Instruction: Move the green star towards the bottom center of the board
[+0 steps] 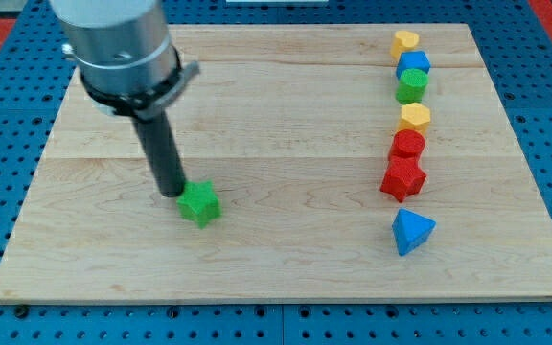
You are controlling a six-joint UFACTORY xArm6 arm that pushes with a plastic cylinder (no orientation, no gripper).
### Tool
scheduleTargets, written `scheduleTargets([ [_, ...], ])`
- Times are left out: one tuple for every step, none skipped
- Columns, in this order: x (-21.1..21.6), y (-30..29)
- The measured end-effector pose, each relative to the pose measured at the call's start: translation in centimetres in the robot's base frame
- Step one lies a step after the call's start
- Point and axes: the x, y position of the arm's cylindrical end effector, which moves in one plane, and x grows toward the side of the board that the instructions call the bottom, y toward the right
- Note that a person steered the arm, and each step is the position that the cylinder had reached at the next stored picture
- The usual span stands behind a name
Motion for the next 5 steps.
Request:
scheduleTargets([
  [1.8,5.6],
  [2.5,1.7],
  [5.2,9.4],
  [5.2,14.3],
  [5.2,14.3],
])
